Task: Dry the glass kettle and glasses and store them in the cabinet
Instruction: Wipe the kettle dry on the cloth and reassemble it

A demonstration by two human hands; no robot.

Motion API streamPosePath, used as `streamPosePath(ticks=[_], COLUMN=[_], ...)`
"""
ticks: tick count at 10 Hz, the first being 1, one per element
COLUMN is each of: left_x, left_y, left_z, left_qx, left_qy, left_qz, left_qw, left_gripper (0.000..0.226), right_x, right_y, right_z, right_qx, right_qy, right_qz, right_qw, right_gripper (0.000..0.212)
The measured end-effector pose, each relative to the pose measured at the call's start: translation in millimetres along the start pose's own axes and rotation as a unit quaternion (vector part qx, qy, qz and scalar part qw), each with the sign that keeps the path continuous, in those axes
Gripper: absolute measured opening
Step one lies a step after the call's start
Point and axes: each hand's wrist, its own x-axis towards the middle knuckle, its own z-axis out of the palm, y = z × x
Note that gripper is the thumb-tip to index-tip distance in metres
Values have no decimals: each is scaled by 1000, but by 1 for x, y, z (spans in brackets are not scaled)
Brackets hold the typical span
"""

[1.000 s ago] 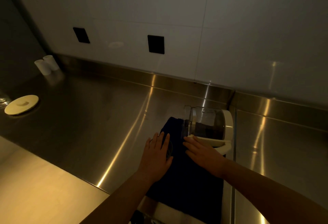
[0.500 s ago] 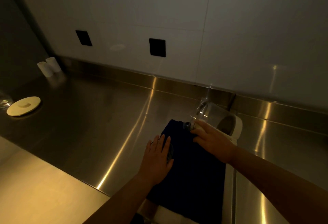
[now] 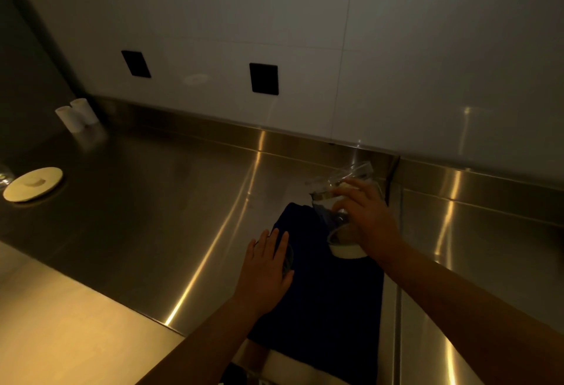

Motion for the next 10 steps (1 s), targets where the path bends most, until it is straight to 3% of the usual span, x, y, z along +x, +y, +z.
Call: streamPosePath(ticks=[1, 2, 4, 5, 7, 9, 10], left_x=[0, 0, 0, 0, -1, -1, -1], left_y=[0, 1, 1, 1, 2, 3, 3], left_z=[0, -1, -1, -1, -2, -4, -4], left_qx=[6, 6, 7, 12, 14, 16, 18], left_qy=[-3, -3, -7, -7, -10, -8, -7], left_qz=[-3, -6, -5, -6, -4, -4, -1], left_qw=[1000, 1000, 1000, 1000, 1000, 1000, 1000], left_gripper=[74, 74, 74, 75, 74, 74, 74], right_x=[-4, -9, -15, -25, -48, -66, -79], right_y=[-4, -13, -32, -41, -62, -80, -92], right_z=[8, 15, 11, 14, 24, 36, 43], right_qx=[31, 46, 88, 90, 44, 5, -24], right_qy=[43, 73, 97, 100, 96, 79, 55], right_qz=[26, 41, 120, 144, 132, 126, 121], right_qw=[998, 995, 984, 980, 986, 989, 991], right_gripper=[21, 15, 17, 29, 20, 29, 42])
